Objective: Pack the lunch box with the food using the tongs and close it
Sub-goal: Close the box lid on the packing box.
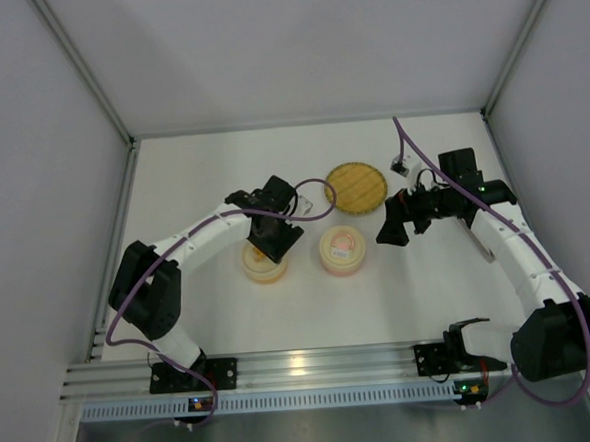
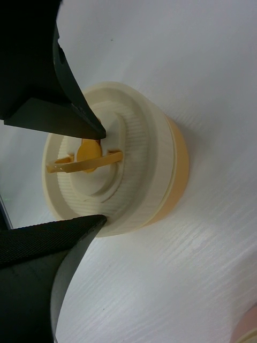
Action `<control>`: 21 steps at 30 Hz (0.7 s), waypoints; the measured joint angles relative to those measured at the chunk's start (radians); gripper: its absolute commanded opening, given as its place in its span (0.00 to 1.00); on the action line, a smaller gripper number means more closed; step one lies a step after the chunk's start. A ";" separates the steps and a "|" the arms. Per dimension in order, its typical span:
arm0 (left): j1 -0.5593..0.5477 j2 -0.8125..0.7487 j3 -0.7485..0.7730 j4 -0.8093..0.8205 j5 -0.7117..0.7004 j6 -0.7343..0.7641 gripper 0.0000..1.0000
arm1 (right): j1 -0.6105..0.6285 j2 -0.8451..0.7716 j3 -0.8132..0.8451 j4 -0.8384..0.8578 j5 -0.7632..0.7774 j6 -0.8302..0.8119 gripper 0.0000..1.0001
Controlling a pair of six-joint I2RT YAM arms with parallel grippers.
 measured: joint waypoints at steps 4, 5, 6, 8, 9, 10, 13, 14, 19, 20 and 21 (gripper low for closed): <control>0.000 0.003 0.000 0.000 0.003 0.000 0.64 | 0.000 0.000 0.000 0.000 0.000 0.000 0.99; 0.000 0.003 0.000 0.000 0.003 0.000 0.64 | 0.000 0.000 0.000 0.000 0.000 0.000 0.99; 0.001 0.003 0.000 0.000 0.003 0.000 0.65 | 0.000 0.000 0.000 0.000 0.000 0.000 0.99; 0.002 0.003 0.003 -0.002 0.005 0.000 0.65 | 0.000 0.000 0.000 0.000 0.000 0.000 0.99; 0.005 0.003 0.004 -0.003 0.007 0.000 0.65 | 0.000 0.000 0.000 0.000 0.000 0.000 0.99; 0.008 0.003 0.006 -0.006 0.011 0.000 0.66 | 0.000 0.000 0.000 0.000 0.000 0.000 1.00; 0.021 0.004 0.021 -0.012 0.026 0.000 0.66 | 0.000 0.000 0.000 0.000 0.000 0.000 0.99; 0.023 0.002 0.025 -0.016 0.026 0.000 0.67 | 0.000 0.000 0.000 -0.001 0.000 0.000 0.99; 0.024 -0.006 0.034 -0.026 0.026 0.006 0.69 | 0.000 0.000 0.000 -0.001 0.000 0.002 0.99; 0.024 -0.007 0.035 -0.027 0.026 0.006 0.69 | 0.000 0.000 0.000 -0.001 0.000 0.002 0.99; 0.025 -0.007 0.037 -0.029 0.028 0.008 0.70 | 0.000 0.000 0.000 -0.001 0.000 0.002 0.99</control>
